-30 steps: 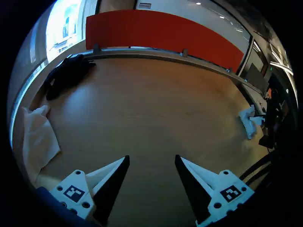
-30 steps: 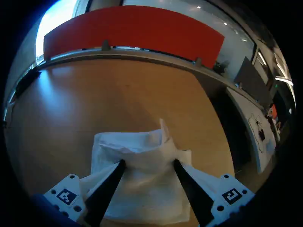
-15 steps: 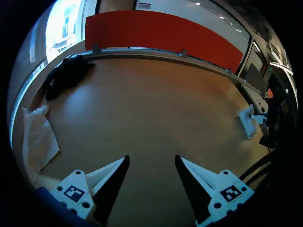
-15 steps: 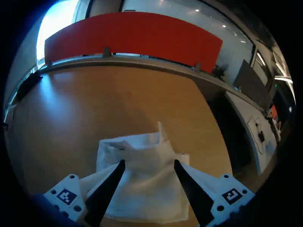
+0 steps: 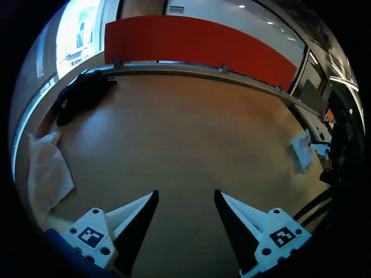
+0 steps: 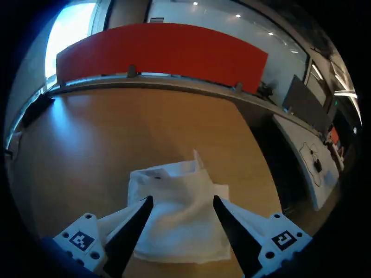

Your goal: Fold towel

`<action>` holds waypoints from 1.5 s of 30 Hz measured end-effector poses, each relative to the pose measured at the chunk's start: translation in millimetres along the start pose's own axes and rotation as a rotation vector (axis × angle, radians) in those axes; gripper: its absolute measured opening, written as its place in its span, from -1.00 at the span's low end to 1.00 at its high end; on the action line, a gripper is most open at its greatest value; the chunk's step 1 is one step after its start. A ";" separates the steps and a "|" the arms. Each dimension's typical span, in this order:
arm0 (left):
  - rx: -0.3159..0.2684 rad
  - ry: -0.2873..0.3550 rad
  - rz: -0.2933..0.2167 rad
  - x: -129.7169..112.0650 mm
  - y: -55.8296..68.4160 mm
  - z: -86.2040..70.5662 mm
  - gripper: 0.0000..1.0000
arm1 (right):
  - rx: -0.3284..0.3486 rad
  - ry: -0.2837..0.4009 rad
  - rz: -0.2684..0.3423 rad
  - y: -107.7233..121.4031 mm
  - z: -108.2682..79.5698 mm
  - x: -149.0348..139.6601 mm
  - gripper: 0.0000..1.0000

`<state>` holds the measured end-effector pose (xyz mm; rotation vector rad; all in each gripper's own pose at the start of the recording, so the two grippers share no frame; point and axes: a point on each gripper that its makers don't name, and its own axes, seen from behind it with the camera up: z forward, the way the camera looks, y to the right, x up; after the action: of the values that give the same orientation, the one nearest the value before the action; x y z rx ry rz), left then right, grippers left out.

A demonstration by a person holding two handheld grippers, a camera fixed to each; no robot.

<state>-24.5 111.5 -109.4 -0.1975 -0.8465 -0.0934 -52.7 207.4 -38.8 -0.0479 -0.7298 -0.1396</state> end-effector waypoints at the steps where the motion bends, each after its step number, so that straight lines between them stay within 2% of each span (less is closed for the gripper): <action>1: 0.000 0.002 0.001 0.4 -0.2 -0.1 0.77 | -0.001 0.005 0.003 -1.2 -3.6 -0.4 1.00; 14: -0.013 0.027 0.014 8.5 1.7 -1.3 0.77 | -0.022 0.061 0.030 -22.7 -52.3 -9.5 1.00; 23: -0.014 0.053 0.030 13.2 1.2 -3.4 0.77 | -0.035 0.116 0.037 -31.6 -68.6 -1.2 1.00; 29: -0.005 0.089 0.031 21.5 -2.4 -4.5 0.76 | -0.052 0.239 0.067 -36.3 -81.8 24.1 1.00; 36: 0.020 0.158 0.042 36.4 -7.8 -6.3 0.77 | -0.072 0.392 0.061 -45.9 -97.5 56.8 1.00; 45: 0.048 0.288 0.043 65.3 -14.1 -13.9 0.77 | -0.036 0.495 0.068 -70.2 -108.0 89.1 1.00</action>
<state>26.6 94.5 -67.4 -0.1524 -0.5568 -0.0593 74.3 118.1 -60.1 -0.0690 -0.2314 -0.0934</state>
